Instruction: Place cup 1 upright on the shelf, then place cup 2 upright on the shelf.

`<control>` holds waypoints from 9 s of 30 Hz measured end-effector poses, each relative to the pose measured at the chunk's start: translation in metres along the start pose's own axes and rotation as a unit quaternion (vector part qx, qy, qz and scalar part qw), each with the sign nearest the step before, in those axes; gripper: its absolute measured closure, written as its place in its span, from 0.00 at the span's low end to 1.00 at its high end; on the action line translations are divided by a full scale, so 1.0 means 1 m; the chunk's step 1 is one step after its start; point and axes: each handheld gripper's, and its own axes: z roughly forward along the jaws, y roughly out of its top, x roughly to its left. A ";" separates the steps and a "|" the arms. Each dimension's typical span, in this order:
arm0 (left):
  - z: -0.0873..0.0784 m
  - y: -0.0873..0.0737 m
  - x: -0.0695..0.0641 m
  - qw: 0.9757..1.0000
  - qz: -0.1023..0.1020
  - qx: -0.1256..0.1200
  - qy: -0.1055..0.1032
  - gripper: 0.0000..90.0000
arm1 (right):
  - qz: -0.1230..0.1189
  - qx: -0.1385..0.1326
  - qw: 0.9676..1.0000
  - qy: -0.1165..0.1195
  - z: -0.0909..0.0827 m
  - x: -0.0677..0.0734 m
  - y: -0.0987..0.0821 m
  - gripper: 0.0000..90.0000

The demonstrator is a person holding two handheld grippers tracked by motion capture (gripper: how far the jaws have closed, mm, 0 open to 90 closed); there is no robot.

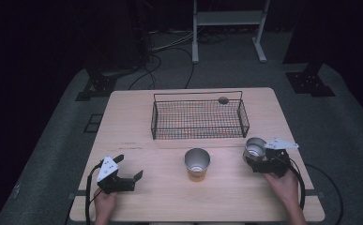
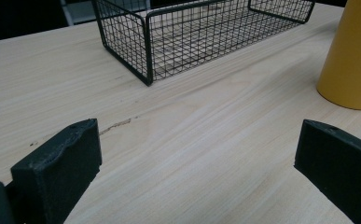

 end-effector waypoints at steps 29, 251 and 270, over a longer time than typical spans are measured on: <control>-0.001 0.000 0.000 1.000 0.003 0.000 -0.001 0.00 | -0.011 0.003 0.998 0.067 -0.026 0.000 0.037 0.20; -0.002 0.000 0.002 1.000 -0.002 -0.007 -0.006 0.00 | -0.034 -0.019 0.995 0.095 0.000 0.015 0.090 0.06; -0.002 0.000 0.001 1.000 0.003 -0.005 -0.006 0.00 | -0.062 -0.048 0.988 0.135 -0.031 0.054 0.045 0.06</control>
